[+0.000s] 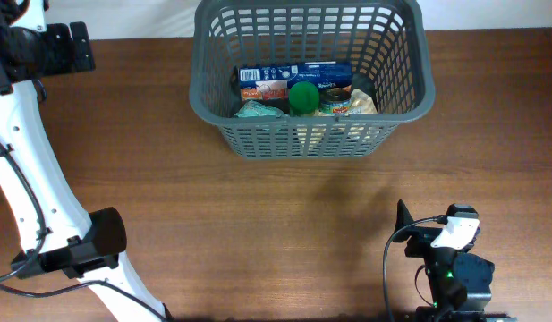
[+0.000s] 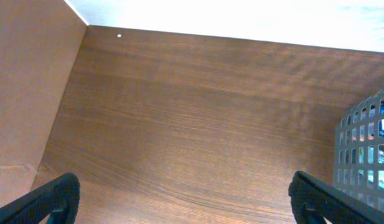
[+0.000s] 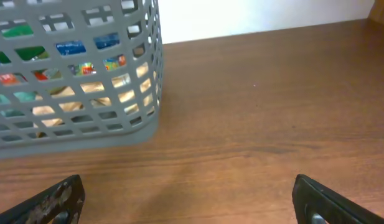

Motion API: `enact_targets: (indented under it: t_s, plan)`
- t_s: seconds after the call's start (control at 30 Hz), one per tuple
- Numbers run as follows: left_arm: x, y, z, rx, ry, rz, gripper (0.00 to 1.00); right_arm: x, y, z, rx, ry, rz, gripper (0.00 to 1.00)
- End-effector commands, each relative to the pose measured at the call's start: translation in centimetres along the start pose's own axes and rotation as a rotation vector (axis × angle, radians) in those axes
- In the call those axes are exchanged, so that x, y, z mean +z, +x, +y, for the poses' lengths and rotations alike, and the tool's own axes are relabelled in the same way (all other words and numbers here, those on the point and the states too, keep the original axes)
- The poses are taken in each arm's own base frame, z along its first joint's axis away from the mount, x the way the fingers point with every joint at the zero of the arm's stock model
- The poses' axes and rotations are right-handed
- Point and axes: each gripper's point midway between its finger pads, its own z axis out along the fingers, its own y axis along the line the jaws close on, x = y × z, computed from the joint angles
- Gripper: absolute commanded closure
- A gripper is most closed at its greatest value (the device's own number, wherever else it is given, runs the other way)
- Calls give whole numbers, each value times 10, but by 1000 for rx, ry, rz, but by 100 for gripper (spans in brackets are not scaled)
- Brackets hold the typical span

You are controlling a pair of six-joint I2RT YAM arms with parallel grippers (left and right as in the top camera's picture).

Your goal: Pack container

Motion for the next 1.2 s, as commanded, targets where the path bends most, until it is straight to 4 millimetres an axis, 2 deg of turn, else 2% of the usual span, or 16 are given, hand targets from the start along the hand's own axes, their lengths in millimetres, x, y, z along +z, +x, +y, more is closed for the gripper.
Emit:
enact_targets:
  t_s: [0.0, 0.7, 0.87, 1.0, 1.17]
  plan:
    - [-2, 1, 1, -8, -2, -1, 1, 0, -1, -5, 4, 24, -13, 1]
    - [-2, 1, 1, -8, -2, -1, 1, 0, 0, -6, 5, 29, -12, 1]
    - [0, 6, -3, 0, 6, 21, 1, 0, 0, -6, 5, 29, -12, 1]
    - [-17, 22, -19, 29, 32, 50, 1, 0, 0, -6, 5, 29, -12, 1]
    - [-40, 70, -46, 90, 81, 142, 1, 0, 0, -6, 5, 29, -12, 1]
